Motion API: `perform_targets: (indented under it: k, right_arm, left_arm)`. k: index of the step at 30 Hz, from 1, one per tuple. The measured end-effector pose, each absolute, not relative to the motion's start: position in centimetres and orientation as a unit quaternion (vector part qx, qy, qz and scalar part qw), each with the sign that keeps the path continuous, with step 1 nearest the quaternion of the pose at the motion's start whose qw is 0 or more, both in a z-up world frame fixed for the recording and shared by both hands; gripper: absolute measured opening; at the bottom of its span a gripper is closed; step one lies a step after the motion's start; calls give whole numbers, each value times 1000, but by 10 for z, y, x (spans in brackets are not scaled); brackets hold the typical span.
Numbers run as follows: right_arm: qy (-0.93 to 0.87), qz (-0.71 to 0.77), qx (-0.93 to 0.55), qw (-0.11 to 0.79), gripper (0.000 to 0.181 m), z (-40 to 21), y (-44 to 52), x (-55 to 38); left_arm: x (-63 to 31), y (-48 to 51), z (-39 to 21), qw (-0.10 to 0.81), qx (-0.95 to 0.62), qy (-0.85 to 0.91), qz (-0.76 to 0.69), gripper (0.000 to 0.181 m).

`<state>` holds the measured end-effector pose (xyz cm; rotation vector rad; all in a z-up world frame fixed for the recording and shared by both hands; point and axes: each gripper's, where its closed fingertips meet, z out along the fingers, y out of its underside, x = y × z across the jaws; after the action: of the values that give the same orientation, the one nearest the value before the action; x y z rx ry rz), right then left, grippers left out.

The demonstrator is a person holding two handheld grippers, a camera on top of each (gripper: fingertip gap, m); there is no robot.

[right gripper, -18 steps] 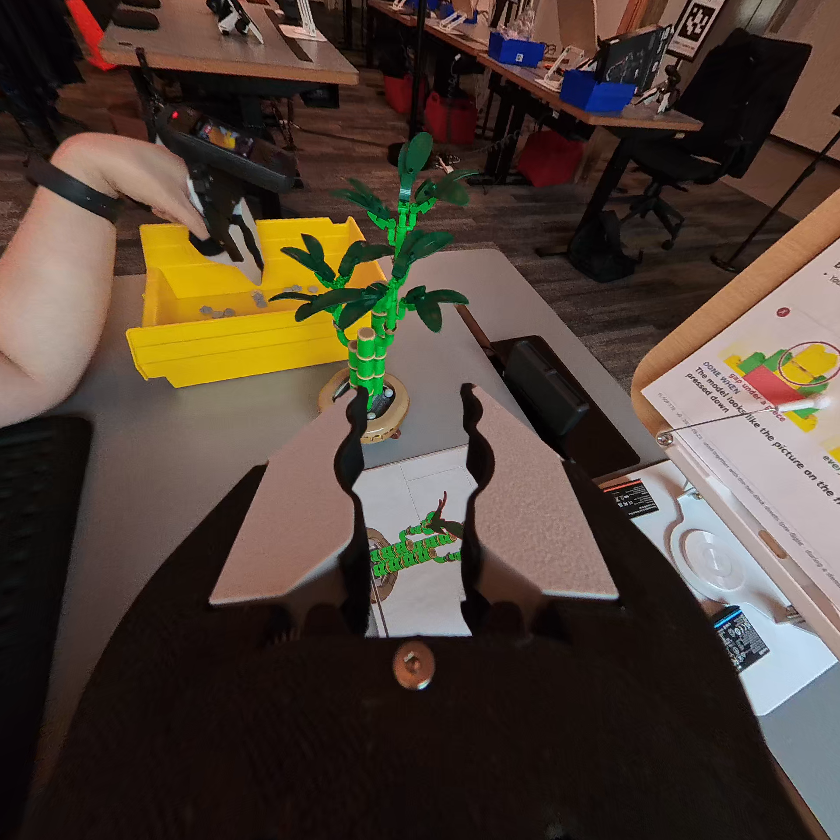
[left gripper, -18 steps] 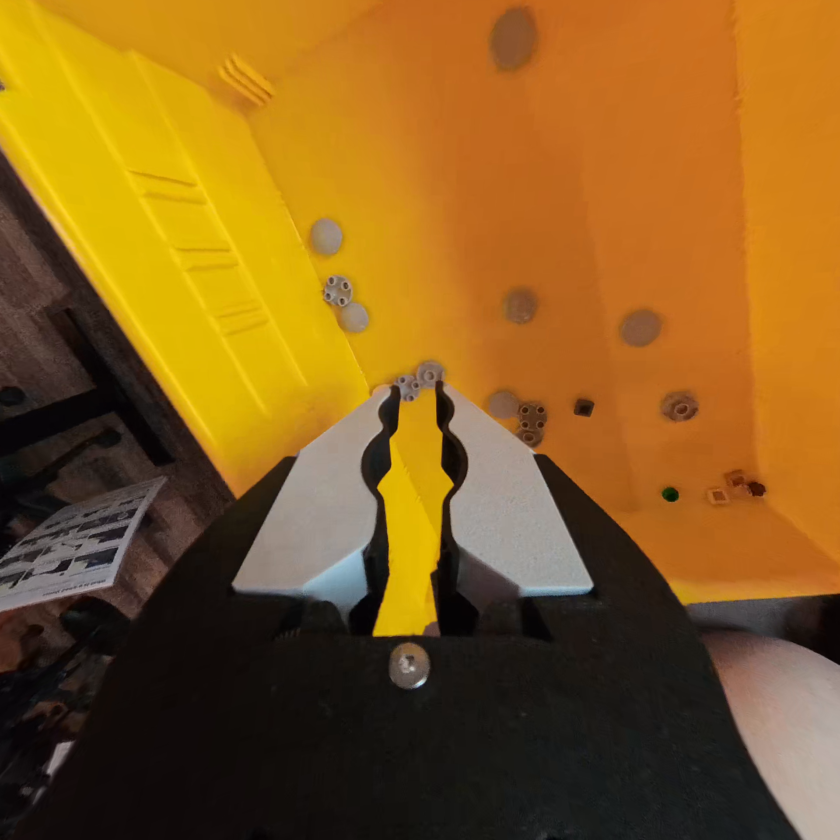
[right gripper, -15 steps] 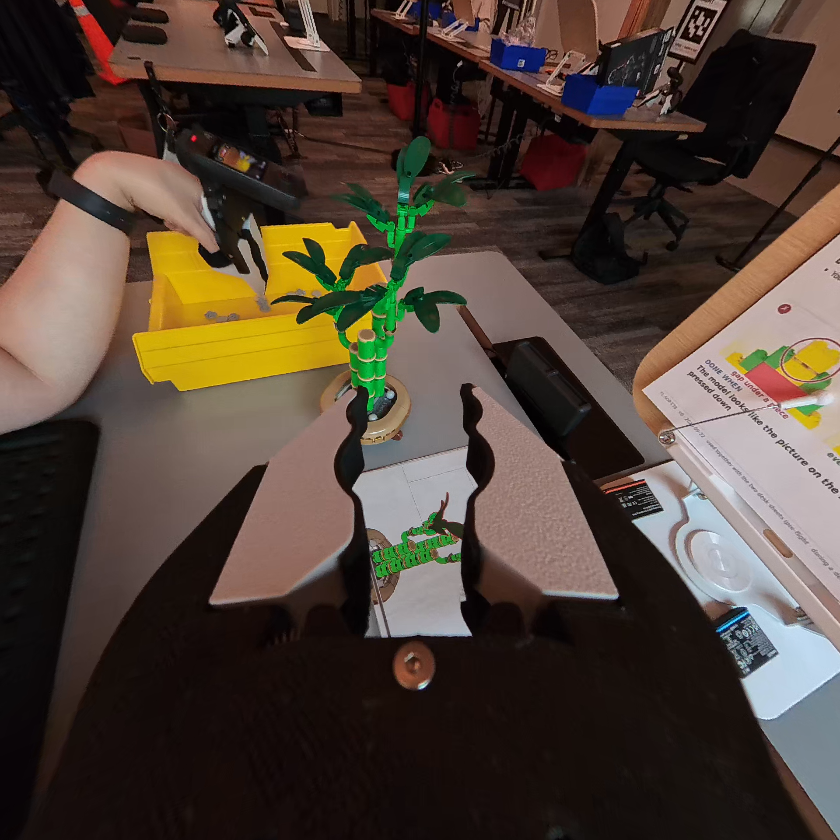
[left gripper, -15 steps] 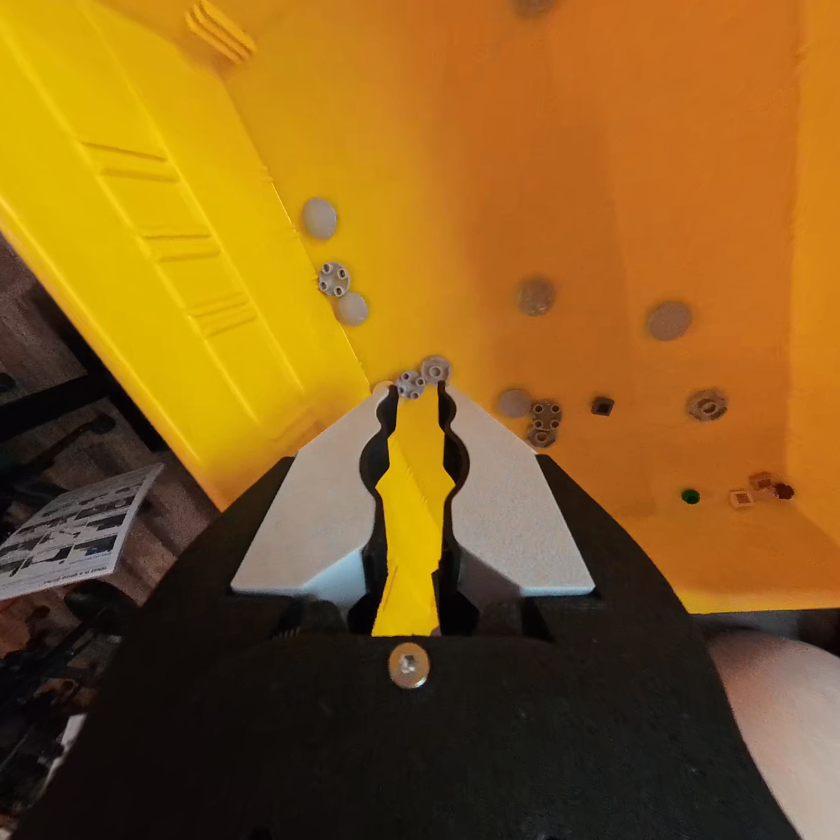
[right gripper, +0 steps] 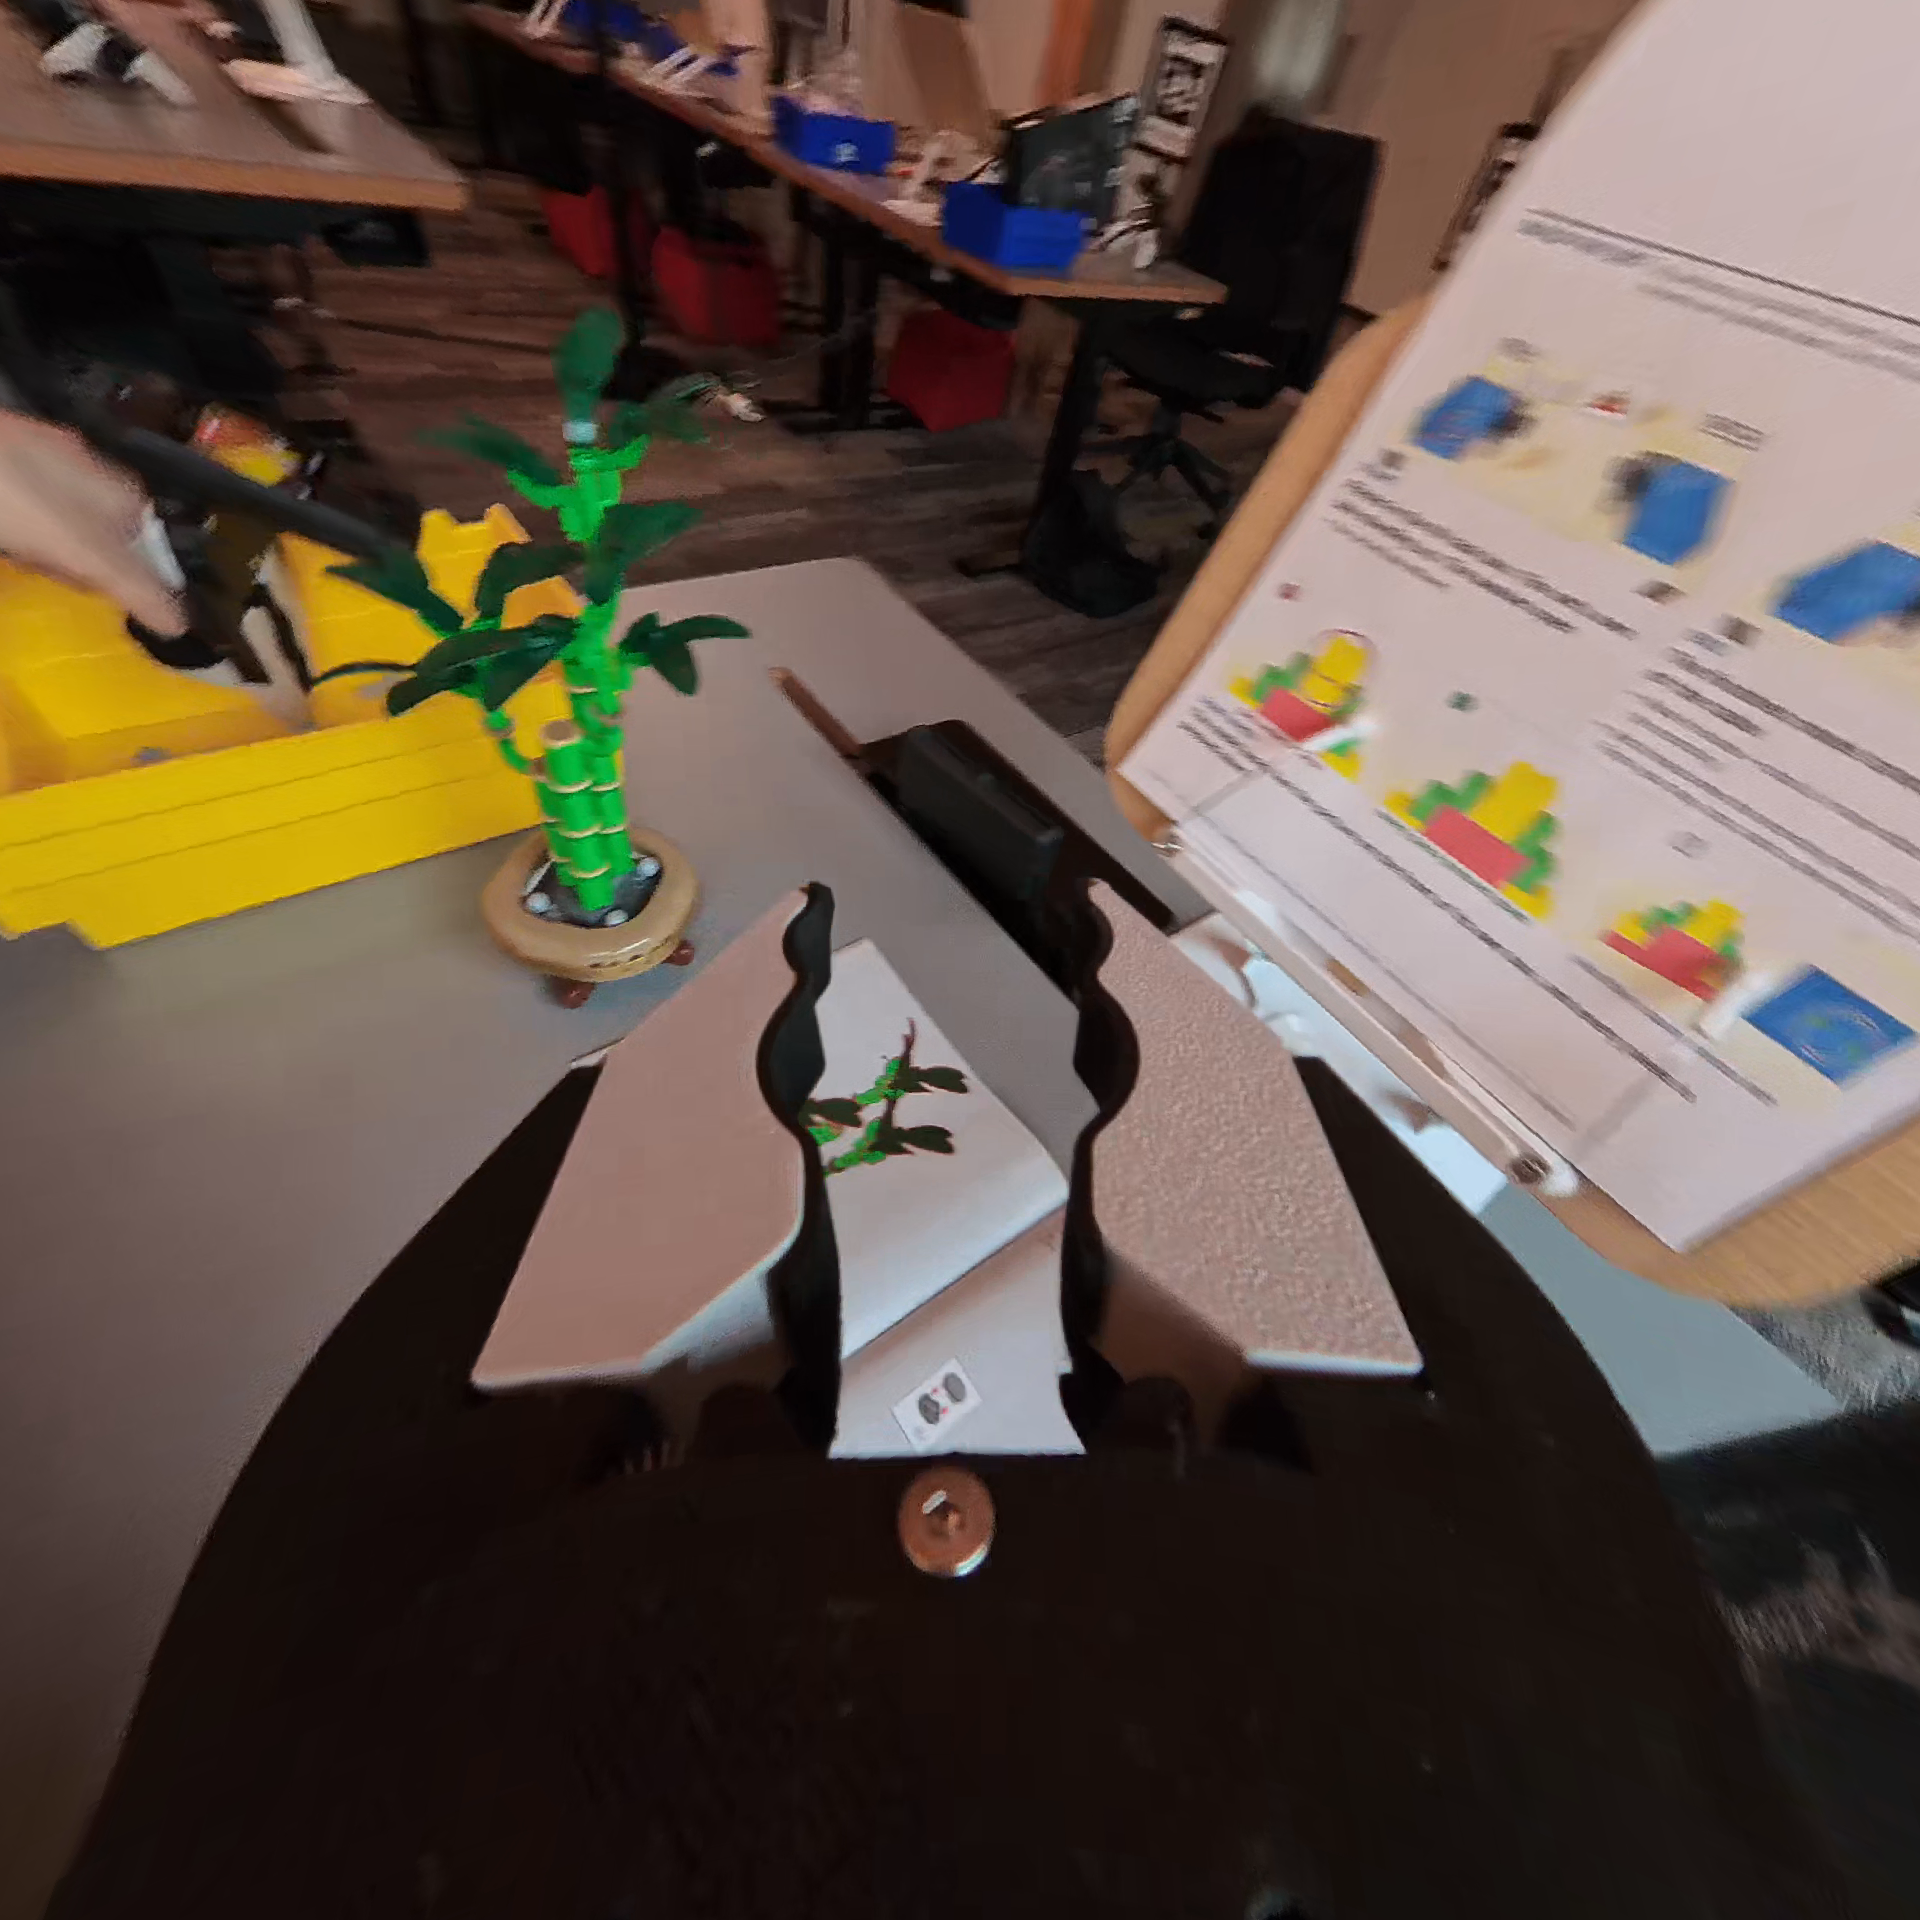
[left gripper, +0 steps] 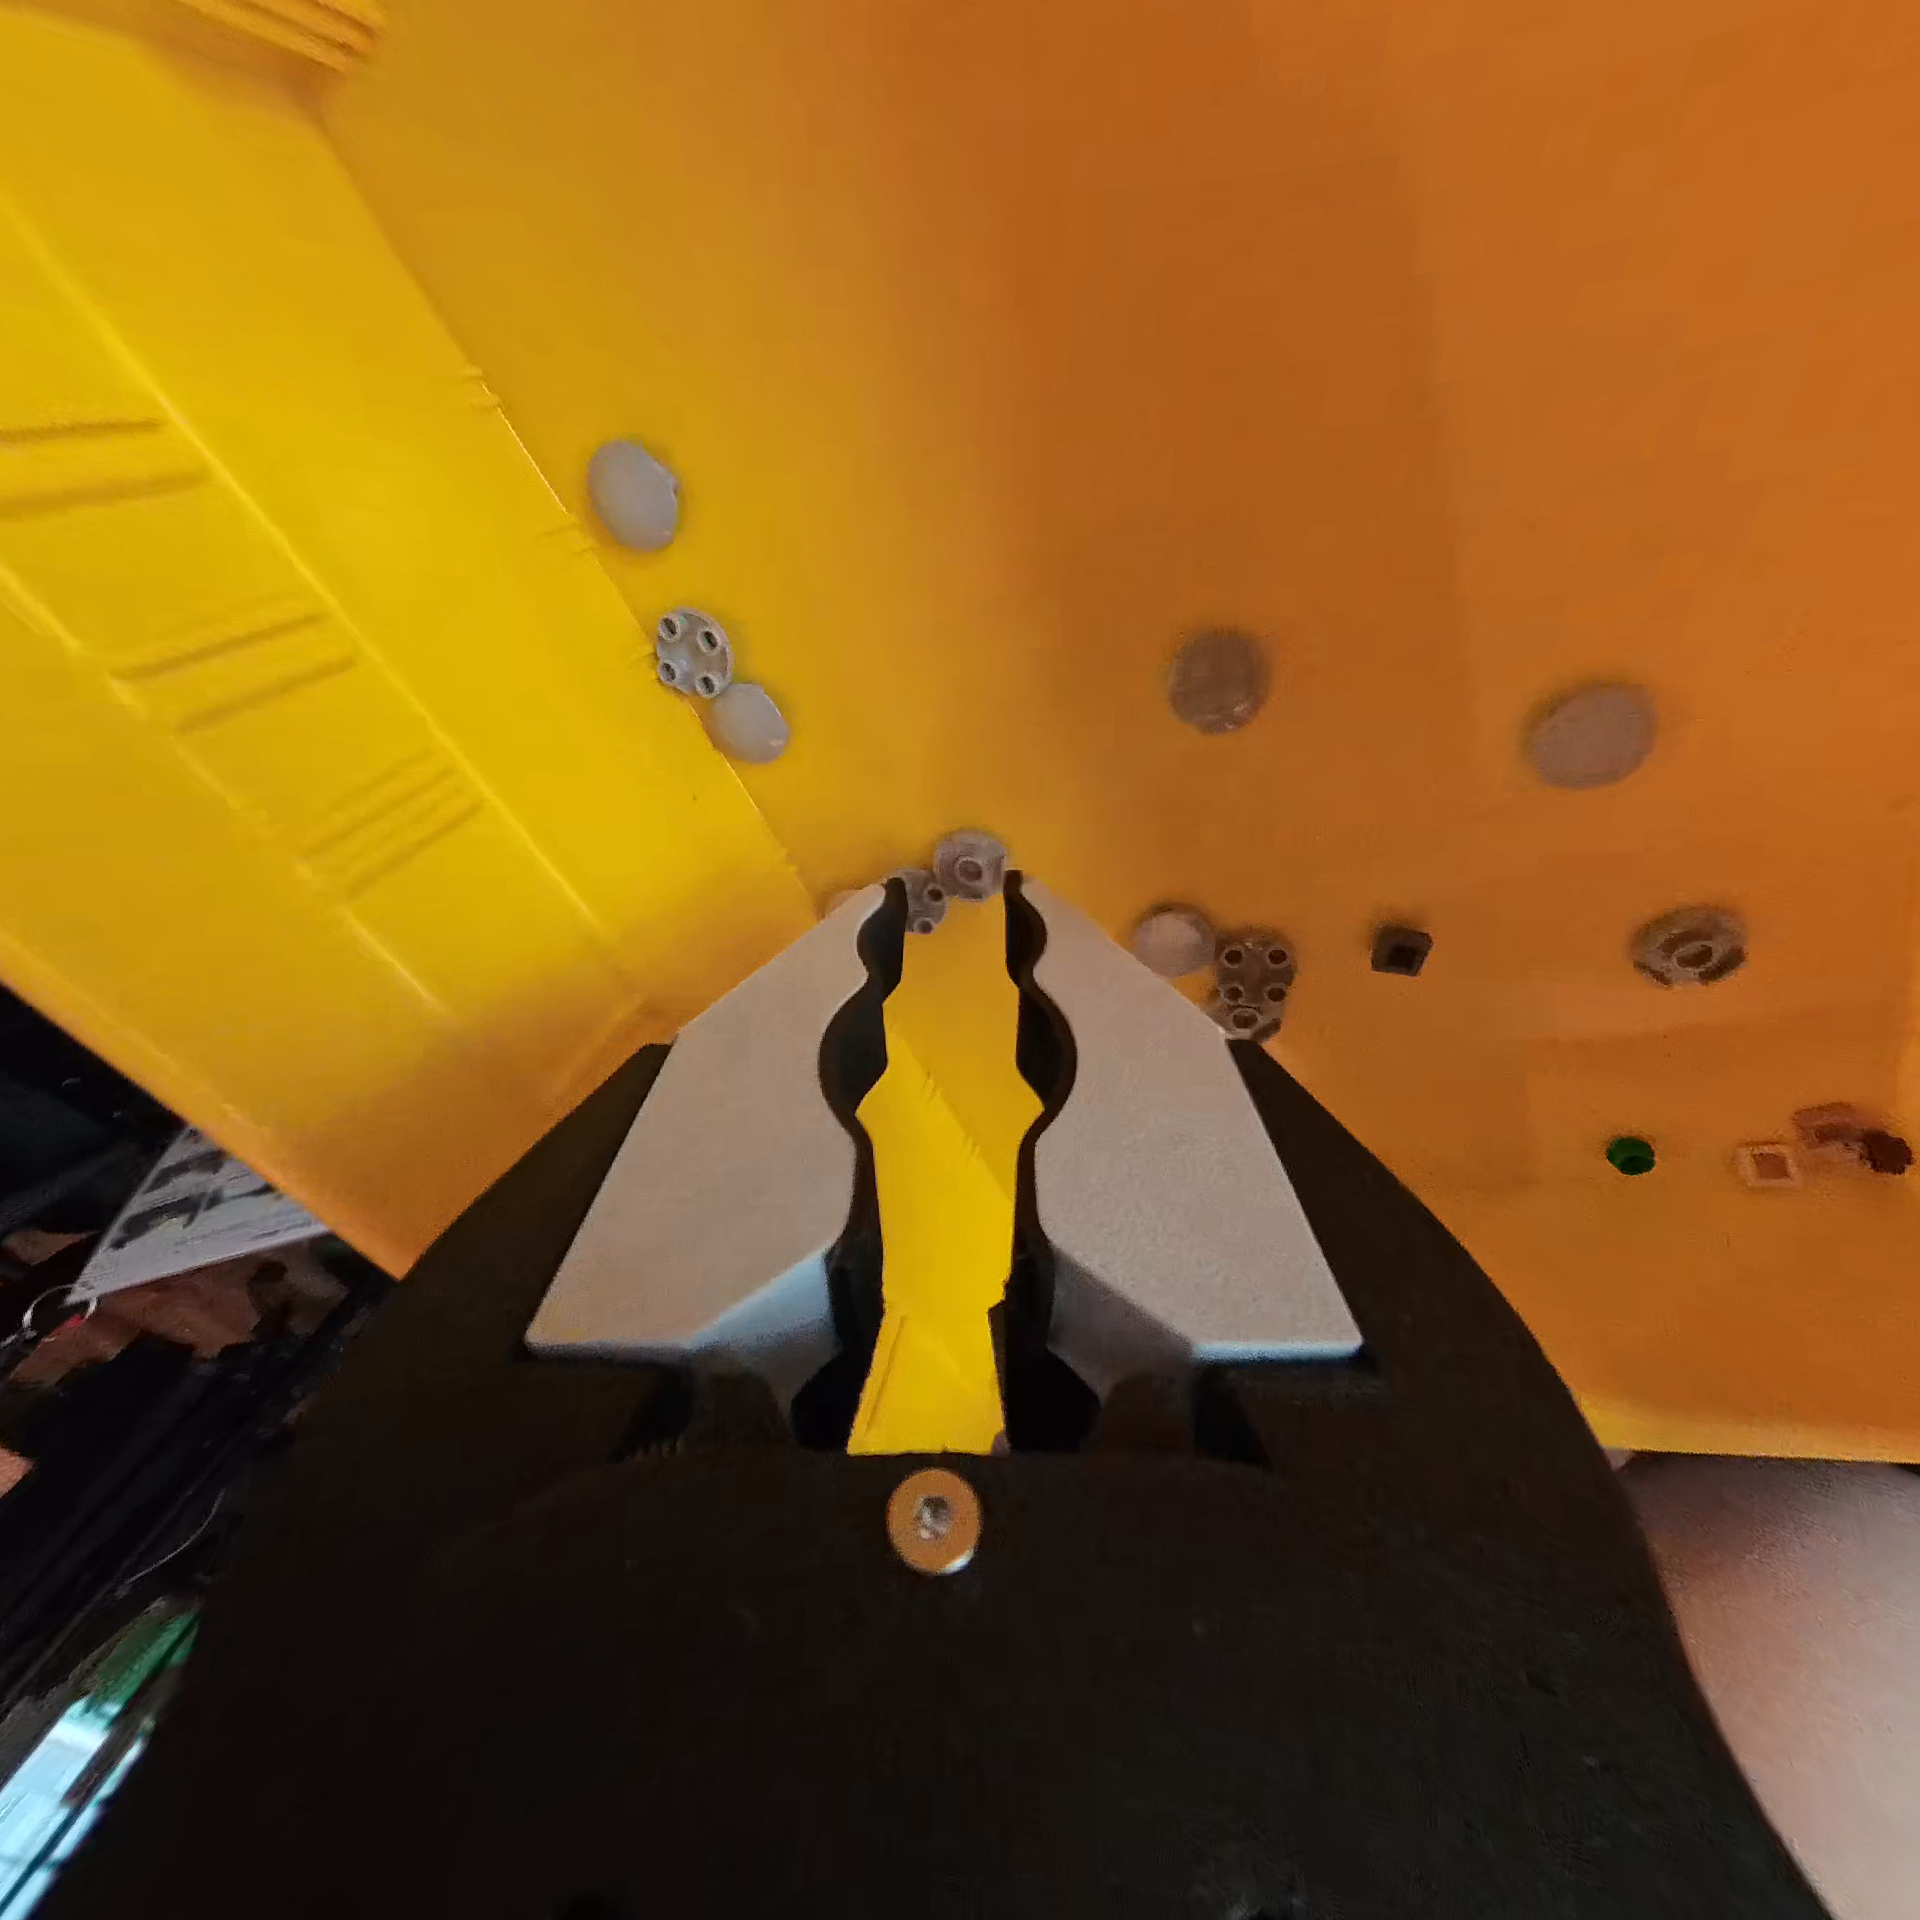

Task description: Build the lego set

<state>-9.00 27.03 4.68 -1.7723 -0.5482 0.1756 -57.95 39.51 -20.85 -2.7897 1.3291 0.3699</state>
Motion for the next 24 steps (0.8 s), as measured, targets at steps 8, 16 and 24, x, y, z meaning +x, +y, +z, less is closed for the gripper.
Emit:
perform_targets:
  k: [8,16,24]
  right_arm:
    - [-132,90,-769,619,45,46,285,-42]
    - [-151,66,-781,602,46,36,295,-50]
    - [-163,83,-769,613,45,42,293,-60]
  left_arm:
    - [-576,397,-205,3,-888,429,167,15]
    - [-574,398,-211,-13,-882,433,187,14]
    - [-590,402,-203,-1,-891,407,199,16]
